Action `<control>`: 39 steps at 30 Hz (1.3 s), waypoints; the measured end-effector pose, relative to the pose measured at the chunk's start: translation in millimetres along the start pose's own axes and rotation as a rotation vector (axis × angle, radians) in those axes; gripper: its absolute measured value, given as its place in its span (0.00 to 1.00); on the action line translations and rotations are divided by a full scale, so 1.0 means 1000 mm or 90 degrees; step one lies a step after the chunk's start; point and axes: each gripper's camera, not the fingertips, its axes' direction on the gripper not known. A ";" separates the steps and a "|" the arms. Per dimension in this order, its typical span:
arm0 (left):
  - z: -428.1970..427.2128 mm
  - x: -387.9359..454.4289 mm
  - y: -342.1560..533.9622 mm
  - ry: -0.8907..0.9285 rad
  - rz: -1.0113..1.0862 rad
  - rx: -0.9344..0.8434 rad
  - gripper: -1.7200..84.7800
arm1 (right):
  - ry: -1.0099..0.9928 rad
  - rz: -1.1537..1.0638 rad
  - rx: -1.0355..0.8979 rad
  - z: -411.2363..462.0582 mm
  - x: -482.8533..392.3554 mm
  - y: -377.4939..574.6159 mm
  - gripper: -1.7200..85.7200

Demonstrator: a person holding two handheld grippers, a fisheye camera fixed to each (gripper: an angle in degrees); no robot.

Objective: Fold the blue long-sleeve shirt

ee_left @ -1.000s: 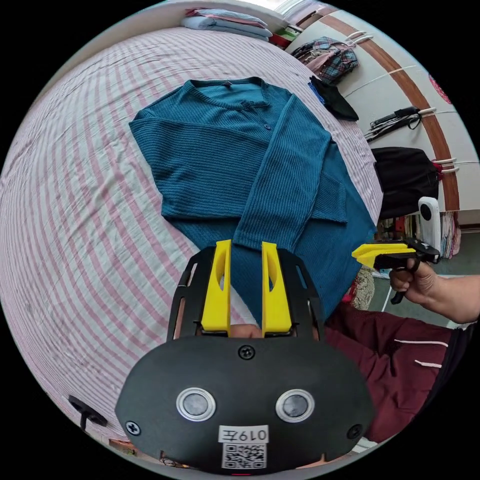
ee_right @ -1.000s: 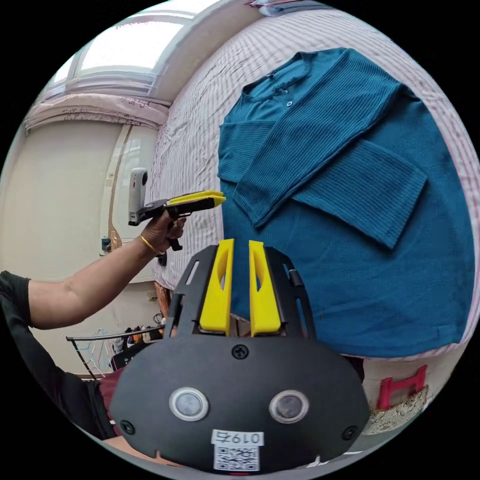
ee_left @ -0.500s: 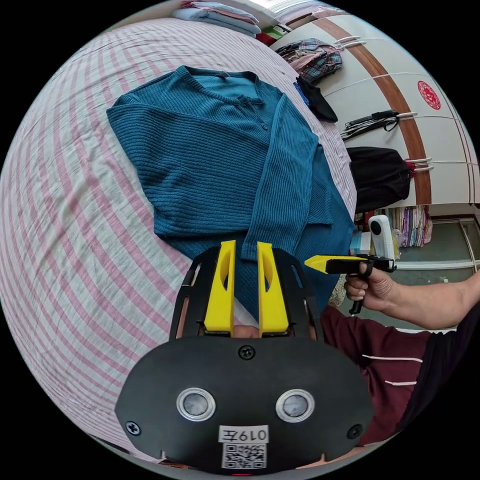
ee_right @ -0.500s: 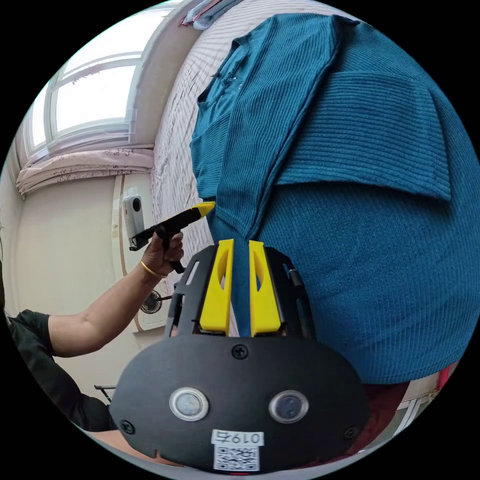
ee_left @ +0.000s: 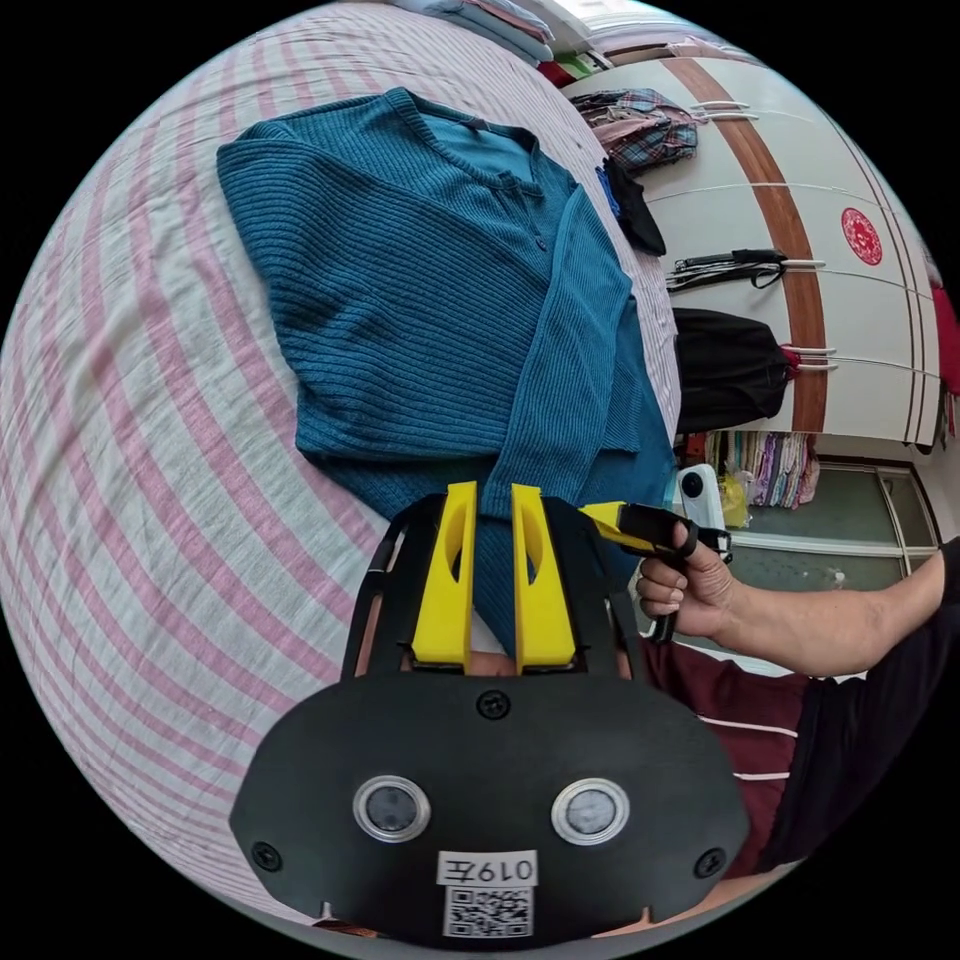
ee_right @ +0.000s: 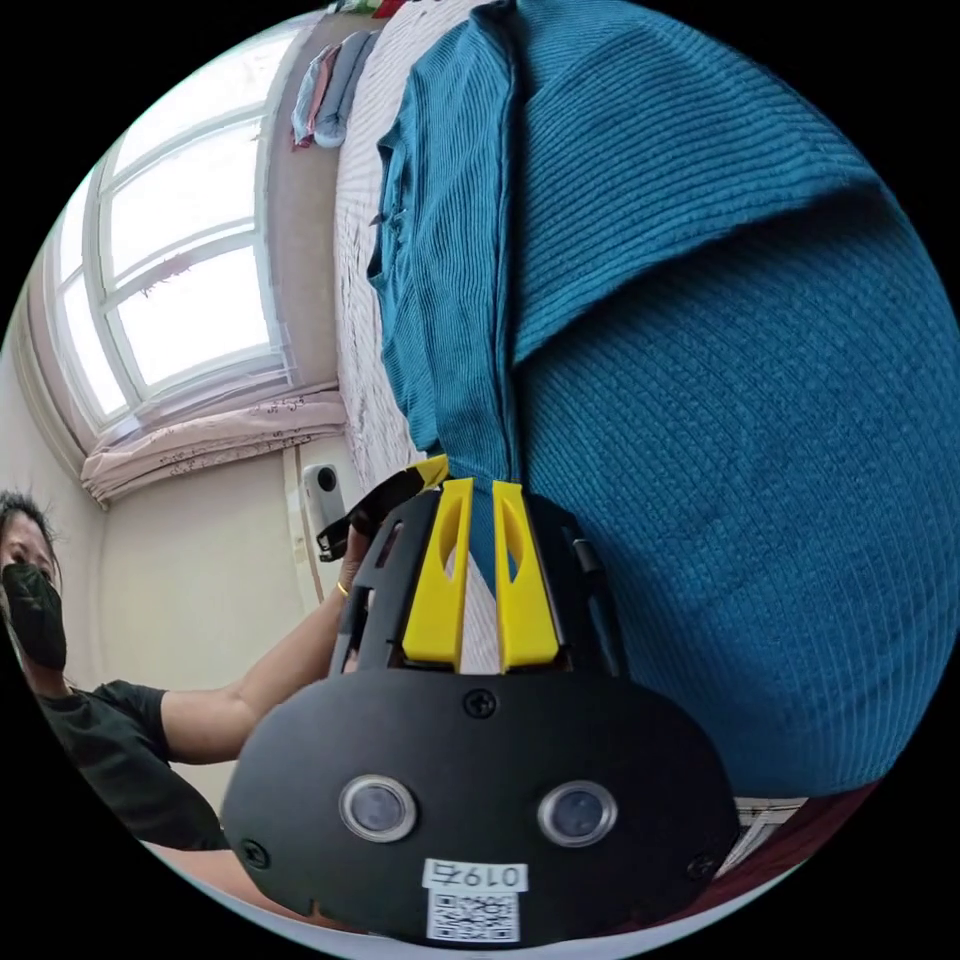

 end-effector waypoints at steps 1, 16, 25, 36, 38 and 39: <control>-0.001 -0.001 -0.001 0.004 0.001 -0.001 0.04 | -0.009 0.005 0.003 0.005 0.003 0.003 0.05; -0.032 -0.030 -0.028 0.065 -0.024 -0.027 0.04 | -0.015 -0.015 -0.004 0.037 0.003 0.021 0.02; -0.045 -0.049 -0.039 0.077 -0.051 -0.036 0.03 | 0.055 -0.033 -0.004 0.051 0.010 0.034 0.10; -0.054 -0.063 -0.053 0.075 -0.044 -0.049 0.03 | -0.002 -0.008 0.027 0.080 0.012 0.025 0.02; -0.056 -0.063 -0.055 0.074 -0.042 -0.048 0.03 | -0.001 -0.012 0.019 0.077 0.012 0.025 0.02; -0.058 -0.063 -0.057 0.073 -0.042 -0.048 0.03 | 0.002 -0.012 0.017 0.076 0.012 0.026 0.01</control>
